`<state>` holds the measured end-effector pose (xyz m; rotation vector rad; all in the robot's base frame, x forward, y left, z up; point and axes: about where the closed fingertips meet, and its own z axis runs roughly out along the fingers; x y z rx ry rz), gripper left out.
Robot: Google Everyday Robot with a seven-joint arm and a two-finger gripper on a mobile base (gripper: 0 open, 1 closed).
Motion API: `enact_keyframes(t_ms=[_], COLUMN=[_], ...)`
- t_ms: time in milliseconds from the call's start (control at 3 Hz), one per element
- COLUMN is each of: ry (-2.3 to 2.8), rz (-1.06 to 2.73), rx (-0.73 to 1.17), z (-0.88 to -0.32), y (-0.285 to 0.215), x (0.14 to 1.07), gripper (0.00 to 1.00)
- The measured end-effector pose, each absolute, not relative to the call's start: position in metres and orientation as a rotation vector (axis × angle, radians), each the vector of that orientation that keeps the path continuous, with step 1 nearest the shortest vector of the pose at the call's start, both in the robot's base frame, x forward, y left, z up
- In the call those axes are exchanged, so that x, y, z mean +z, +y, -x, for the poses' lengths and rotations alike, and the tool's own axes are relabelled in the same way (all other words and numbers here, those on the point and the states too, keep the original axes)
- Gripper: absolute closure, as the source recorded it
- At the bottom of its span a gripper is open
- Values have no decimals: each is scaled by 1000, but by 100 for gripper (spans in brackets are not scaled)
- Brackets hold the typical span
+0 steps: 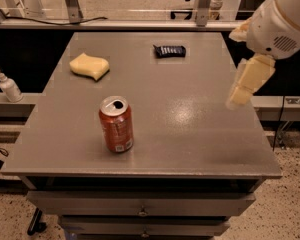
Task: Pick sponge
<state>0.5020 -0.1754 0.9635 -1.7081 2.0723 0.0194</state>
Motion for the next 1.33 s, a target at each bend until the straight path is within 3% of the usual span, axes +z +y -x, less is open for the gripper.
enact_keyframes(t_ms=[667,1000,1333], ry=[1870,1762,1762], rz=[1643,1600,1600], rx=[260,415,415], z=[-567,-573,-573], y=[-102,-46,-46], x=[956,963,963], gripper=[0,0,0])
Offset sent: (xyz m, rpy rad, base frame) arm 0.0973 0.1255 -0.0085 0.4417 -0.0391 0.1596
